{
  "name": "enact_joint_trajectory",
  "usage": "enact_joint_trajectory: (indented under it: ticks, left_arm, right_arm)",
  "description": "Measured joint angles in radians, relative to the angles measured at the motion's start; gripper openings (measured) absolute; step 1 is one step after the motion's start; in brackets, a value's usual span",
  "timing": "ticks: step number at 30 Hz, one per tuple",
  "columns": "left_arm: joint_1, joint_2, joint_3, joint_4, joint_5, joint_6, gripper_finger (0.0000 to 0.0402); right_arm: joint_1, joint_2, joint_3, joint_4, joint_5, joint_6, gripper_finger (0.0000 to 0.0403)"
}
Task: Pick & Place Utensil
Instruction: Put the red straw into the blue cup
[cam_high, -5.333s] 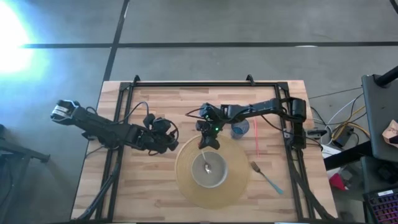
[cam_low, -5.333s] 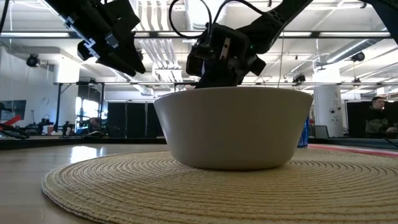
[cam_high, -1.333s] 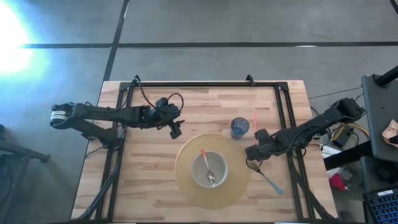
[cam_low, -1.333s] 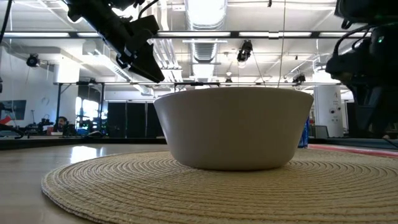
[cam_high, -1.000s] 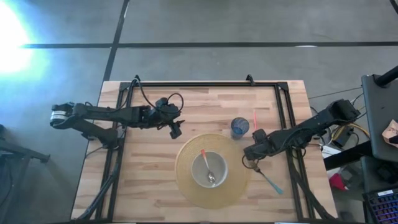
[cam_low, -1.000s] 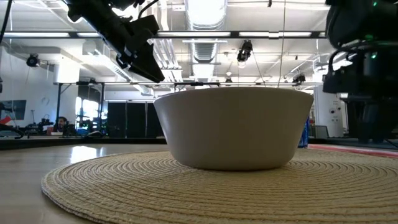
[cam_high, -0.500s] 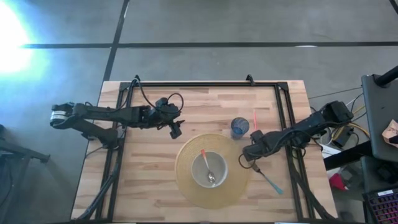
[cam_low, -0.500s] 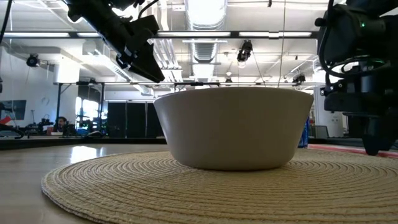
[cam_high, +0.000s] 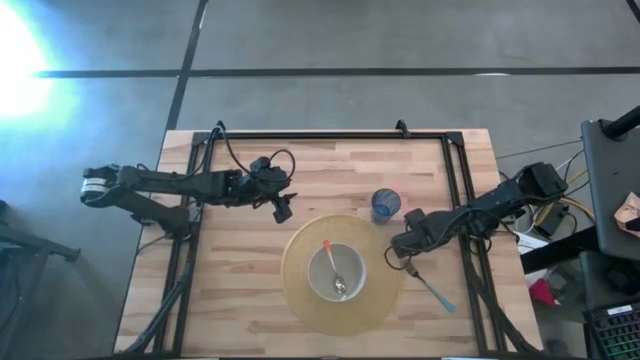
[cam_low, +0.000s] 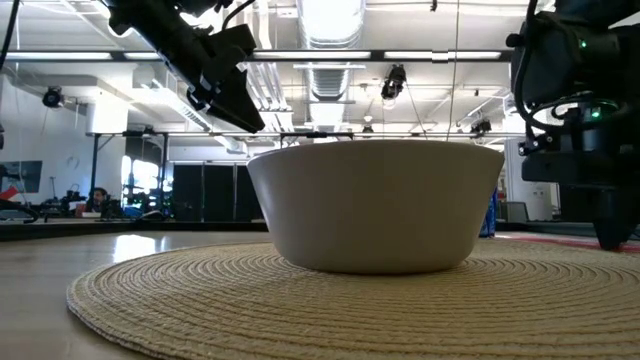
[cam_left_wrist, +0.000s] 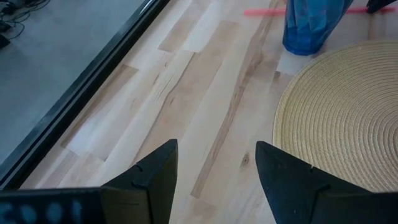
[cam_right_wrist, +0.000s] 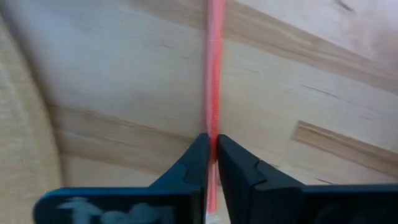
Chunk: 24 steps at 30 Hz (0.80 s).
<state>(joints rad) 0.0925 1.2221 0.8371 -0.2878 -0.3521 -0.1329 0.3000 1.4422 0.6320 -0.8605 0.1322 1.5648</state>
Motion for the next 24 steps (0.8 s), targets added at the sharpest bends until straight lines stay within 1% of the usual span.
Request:
enact_joint_trajectory:
  ticks: [3, 7, 13, 18, 24]
  left_arm:
    - [0.0, 0.0, 0.0, 0.0, 0.0, 0.005, 0.0208]
    - [0.0, 0.0, 0.0, 0.0, 0.005, 0.006, 0.0208]
    - [0.0, 0.0, 0.0, 0.0, 0.04, 0.007, 0.0208]
    - [0.0, 0.0, 0.0, -0.001, 0.054, 0.007, 0.0208]
    - [0.0, 0.0, 0.0, 0.006, 0.056, 0.003, 0.0208]
  right_arm:
    - [0.001, 0.0, -0.001, -0.039, 0.0, 0.015, 0.0011]
    - [0.001, 0.002, -0.004, -0.094, -0.004, 0.055, 0.0009]
    - [0.001, -0.017, -0.005, -0.151, -0.006, 0.059, 0.0008]
    - [0.002, -0.077, -0.004, -0.178, 0.0, 0.056, 0.0008]
    - [0.009, -0.184, -0.004, -0.227, 0.033, 0.057, 0.0008]
